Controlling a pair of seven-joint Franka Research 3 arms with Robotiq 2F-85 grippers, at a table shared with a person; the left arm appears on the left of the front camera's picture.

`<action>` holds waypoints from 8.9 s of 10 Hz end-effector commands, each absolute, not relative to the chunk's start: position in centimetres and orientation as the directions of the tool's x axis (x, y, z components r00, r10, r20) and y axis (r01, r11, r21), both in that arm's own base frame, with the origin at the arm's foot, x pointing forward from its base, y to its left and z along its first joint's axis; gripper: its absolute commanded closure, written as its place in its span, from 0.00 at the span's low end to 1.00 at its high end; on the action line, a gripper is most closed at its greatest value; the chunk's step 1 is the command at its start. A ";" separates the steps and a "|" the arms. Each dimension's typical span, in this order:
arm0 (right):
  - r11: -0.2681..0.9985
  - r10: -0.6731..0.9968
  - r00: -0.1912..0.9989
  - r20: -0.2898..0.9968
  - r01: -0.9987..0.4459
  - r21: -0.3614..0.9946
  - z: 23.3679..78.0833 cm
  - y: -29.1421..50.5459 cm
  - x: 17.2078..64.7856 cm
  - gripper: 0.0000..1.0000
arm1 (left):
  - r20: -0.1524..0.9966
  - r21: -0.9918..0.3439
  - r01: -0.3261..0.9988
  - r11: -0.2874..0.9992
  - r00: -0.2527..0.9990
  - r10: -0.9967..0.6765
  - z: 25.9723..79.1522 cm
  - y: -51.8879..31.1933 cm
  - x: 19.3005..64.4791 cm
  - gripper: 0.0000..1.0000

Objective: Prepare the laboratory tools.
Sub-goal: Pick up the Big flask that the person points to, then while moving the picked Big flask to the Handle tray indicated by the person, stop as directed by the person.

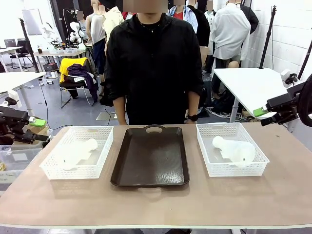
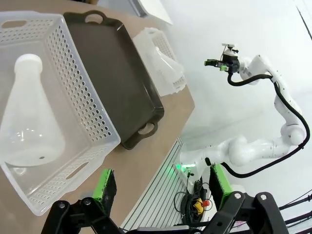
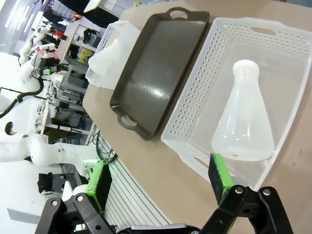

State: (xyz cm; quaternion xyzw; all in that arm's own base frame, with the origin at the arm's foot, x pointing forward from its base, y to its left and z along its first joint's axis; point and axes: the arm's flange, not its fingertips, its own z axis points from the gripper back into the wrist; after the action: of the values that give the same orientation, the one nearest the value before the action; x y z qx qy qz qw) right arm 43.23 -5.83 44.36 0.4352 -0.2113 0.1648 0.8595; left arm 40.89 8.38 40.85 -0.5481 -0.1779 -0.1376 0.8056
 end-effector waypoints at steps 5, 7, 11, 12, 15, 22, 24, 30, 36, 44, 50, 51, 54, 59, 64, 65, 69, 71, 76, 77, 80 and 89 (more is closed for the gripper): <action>0.567 0.100 0.858 0.504 -0.465 0.680 44.2 -5.8 43.3 0.00 | 0.437 -0.834 0.417 0.361 0.899 -0.027 40.8 8.4 40.9 0.00; 0.567 0.100 0.858 0.504 -0.465 0.680 44.2 -5.8 43.3 0.00 | 0.437 -0.834 0.417 0.361 0.899 -0.027 40.8 8.4 40.9 0.00; 0.567 0.100 0.858 0.504 -0.465 0.680 44.2 -5.8 43.3 0.00 | 0.437 -0.834 0.417 0.361 0.899 -0.027 40.8 8.4 40.9 0.00; 0.567 0.100 0.858 0.504 -0.465 0.680 44.2 -5.8 43.3 0.00 | 0.437 -0.834 0.417 0.361 0.899 -0.027 40.8 8.4 40.9 0.00; 0.567 0.100 0.858 0.504 -0.465 0.680 44.2 -5.8 43.3 0.00 | 0.437 -0.834 0.417 0.361 0.899 -0.027 40.8 8.4 40.9 0.00; 0.567 0.100 0.858 0.504 -0.465 0.680 44.2 -5.8 43.3 0.00 | 0.437 -0.834 0.417 0.361 0.899 -0.027 40.8 8.4 40.9 0.00; 0.567 0.100 0.858 0.504 -0.465 0.680 44.2 -5.8 43.3 0.00 | 0.437 -0.834 0.417 0.361 0.899 -0.027 40.8 8.4 40.9 0.00; 0.740 0.498 0.675 0.544 -0.658 0.140 52.3 2.0 46.2 0.00 | 0.437 -0.834 0.417 0.361 0.899 -0.027 40.8 8.4 40.9 0.00; 0.693 0.719 0.670 0.183 -0.671 -0.265 44.8 12.0 54.8 0.00 | 0.437 -0.834 0.417 0.361 0.899 -0.027 40.8 8.4 40.9 0.00; 0.729 0.679 0.733 0.045 -0.666 -0.158 37.6 14.1 58.9 0.00 | 0.437 -0.834 0.417 0.361 0.899 -0.027 40.8 8.4 40.9 0.00; 0.739 0.673 0.739 -0.001 -0.673 -0.038 35.3 14.0 60.3 0.00 | 0.437 -0.834 0.417 0.361 0.899 -0.027 40.8 8.4 40.9 0.00; 0.740 0.673 0.740 -0.008 -0.672 -0.023 35.0 13.9 60.6 0.00 | 0.437 -0.834 0.417 0.361 0.899 -0.027 40.8 8.4 40.9 0.00; 0.739 0.673 0.739 -0.031 -0.674 -0.008 34.0 14.2 60.9 0.00 | 0.437 -0.834 0.417 0.361 0.899 -0.027 40.8 8.4 40.9 0.00; 0.740 0.673 0.739 -0.031 -0.673 -0.004 33.0 14.0 60.7 0.00 | 0.437 -0.834 0.417 0.361 0.899 -0.027 40.8 8.4 40.9 0.00; 0.727 0.686 0.727 -0.023 -0.687 -0.012 32.1 14.0 60.4 0.00 | 0.437 -0.834 0.417 0.361 0.899 -0.027 40.8 8.4 40.9 0.00; 0.715 0.698 0.715 -0.021 -0.699 -0.016 32.0 14.0 60.4 0.09 | 0.437 -0.834 0.417 0.361 0.899 -0.027 40.8 8.4 40.9 0.00; 0.717 0.697 0.717 0.006 -0.697 0.005 32.0 14.1 60.7 0.76 | 0.437 -0.834 0.417 0.361 0.899 -0.027 40.8 8.4 40.9 0.00; 0.723 0.690 0.723 -0.006 -0.690 0.010 31.7 14.0 60.8 1.00 | 0.437 -0.834 0.417 0.361 0.899 -0.027 40.8 8.4 40.9 0.00; 0.732 0.680 0.733 0.018 -0.680 0.033 32.4 13.9 61.1 1.00 | 0.437 -0.834 0.417 0.361 0.899 -0.027 40.8 8.4 40.9 0.00; 0.734 0.675 0.737 0.038 -0.676 0.057 32.4 13.5 60.6 1.00 | 0.437 -0.834 0.417 0.361 0.899 -0.027 40.8 8.4 40.9 0.00; 0.742 0.670 0.742 -0.008 -0.670 0.012 32.4 13.8 60.7 1.00 | 0.437 -0.834 0.417 0.361 0.899 -0.027 40.8 8.4 40.9 0.00; 0.742 0.670 0.742 -0.008 -0.670 0.012 32.4 13.8 60.7 1.00 | 0.437 -0.834 0.417 0.361 0.899 -0.027 40.8 8.4 40.9 0.00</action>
State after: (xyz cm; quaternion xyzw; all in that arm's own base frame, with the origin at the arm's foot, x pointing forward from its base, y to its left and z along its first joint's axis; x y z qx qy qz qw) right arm 60.63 13.61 32.29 0.0158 0.0081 0.3644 0.9311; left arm 40.98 8.26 40.75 -0.5490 -0.1769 -0.1374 0.8053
